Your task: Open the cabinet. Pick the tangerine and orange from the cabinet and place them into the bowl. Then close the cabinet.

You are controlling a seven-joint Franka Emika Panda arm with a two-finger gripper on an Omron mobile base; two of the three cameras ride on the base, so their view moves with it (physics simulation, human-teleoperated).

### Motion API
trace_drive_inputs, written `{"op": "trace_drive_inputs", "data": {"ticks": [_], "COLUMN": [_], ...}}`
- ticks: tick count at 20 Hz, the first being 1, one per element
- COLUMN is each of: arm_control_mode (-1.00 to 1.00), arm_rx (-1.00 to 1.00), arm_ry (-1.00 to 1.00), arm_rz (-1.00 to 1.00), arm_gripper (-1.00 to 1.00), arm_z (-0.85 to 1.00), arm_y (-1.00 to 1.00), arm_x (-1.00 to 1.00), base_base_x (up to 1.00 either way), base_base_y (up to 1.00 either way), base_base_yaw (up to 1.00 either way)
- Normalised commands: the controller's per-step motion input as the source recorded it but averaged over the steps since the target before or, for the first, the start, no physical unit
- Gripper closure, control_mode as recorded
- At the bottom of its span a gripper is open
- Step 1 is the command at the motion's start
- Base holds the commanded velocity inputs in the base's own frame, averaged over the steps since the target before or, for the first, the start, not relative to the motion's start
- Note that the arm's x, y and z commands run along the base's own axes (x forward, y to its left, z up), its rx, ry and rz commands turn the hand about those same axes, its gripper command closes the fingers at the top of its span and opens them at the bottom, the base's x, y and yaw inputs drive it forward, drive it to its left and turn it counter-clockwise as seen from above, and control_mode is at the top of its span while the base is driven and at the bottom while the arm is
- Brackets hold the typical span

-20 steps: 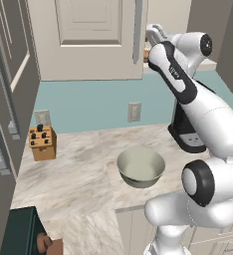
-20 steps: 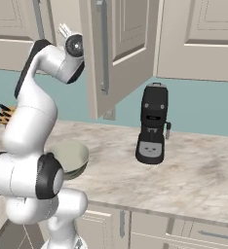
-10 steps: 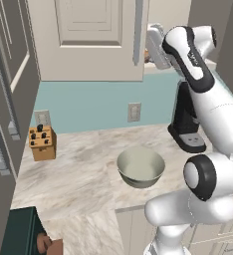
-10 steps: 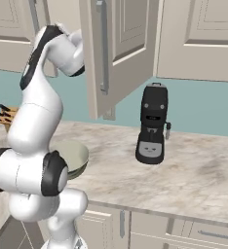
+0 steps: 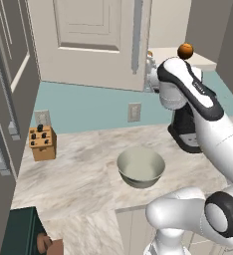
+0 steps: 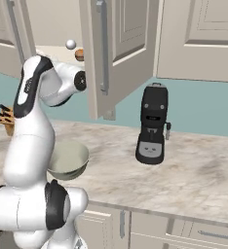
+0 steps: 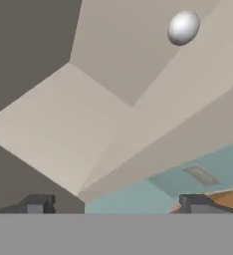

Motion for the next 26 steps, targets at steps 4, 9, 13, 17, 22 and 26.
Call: {"op": "trace_drive_inputs", "data": {"ticks": [4, 9, 13, 17, 22, 26], "arm_control_mode": [-1.00, -1.00, -1.00, -1.00, -1.00, -1.00], "arm_rx": [0.00, 0.00, 0.00, 0.00, 0.00, 0.00], "arm_ry": [0.00, 0.07, 0.12, -0.01, -0.14, 0.00], "arm_rz": [0.37, 0.34, 0.25, 0.10, 0.03, 0.01], "arm_gripper": [-1.00, -1.00, -1.00, -1.00, -1.00, -1.00], "arm_z": [-0.83, -0.37, 0.00, 0.00, 0.00, 0.03], "arm_y": [1.00, 1.00, 1.00, 1.00, 0.98, 0.01], "arm_x": [-0.69, -0.43, -0.21, -0.50, -0.69, -0.05], "base_base_x": [0.00, 0.00, 0.00, 0.00, 0.00, 0.00], "base_base_y": [0.00, 0.00, 0.00, 0.00, 0.00, 0.00], "base_base_yaw": [0.00, 0.00, 0.00, 0.00, 0.00, 0.00]}}
